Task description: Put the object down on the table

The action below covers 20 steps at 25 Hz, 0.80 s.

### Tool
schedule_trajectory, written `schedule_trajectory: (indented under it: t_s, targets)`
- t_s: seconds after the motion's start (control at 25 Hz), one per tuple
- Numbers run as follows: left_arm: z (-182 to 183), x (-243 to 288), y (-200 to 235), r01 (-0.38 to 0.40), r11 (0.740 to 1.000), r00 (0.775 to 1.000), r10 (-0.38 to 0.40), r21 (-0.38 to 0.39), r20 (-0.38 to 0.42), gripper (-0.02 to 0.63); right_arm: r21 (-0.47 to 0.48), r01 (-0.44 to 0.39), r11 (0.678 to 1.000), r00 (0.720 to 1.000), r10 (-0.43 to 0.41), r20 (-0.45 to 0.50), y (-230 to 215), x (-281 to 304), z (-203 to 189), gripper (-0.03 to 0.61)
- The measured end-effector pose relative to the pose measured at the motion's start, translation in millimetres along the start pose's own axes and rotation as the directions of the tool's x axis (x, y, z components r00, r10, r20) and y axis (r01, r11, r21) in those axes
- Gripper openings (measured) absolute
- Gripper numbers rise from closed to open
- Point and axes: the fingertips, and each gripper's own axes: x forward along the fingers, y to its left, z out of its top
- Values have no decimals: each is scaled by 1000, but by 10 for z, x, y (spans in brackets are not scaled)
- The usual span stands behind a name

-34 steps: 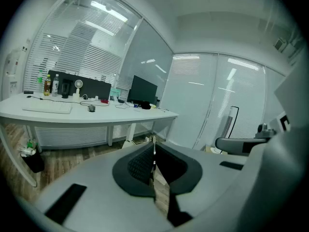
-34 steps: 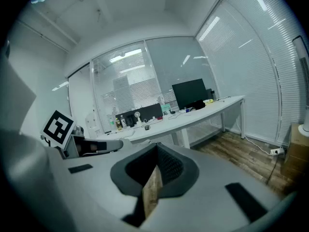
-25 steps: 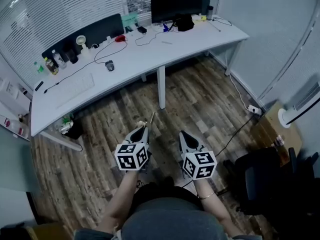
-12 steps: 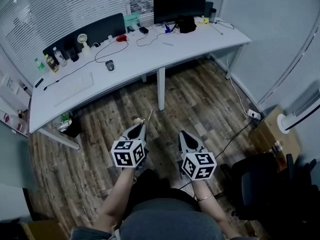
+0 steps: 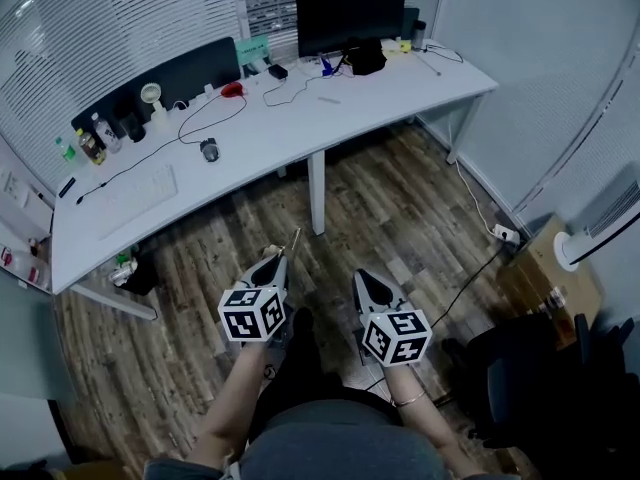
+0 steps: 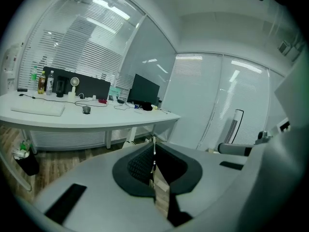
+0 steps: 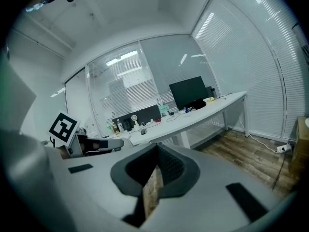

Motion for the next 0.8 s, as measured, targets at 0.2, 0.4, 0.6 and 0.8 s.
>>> schedule_trajectory:
  t_s: [0.2,0.4,0.6,0.8]
  targets:
    - [192,434,277,4,1000,1000,-4,-8,-7,26,0,16,1000,1000,-16,-10,-141,462,144,-3]
    - [400,927,566,32,999,999,-32,-11,-30,26,8,40,999,999,-40,-10,-269,1063,350,-2]
    - [640,1352,827,61,998,997,-61,-3,-50,26,19,68,997,998,-68,-6,-359,1583,547,-2]
    - [841,1666,1046,96,995,993,-96,-7,-62,26,43,95,995,995,-95,-3,-407,2010,691,0]
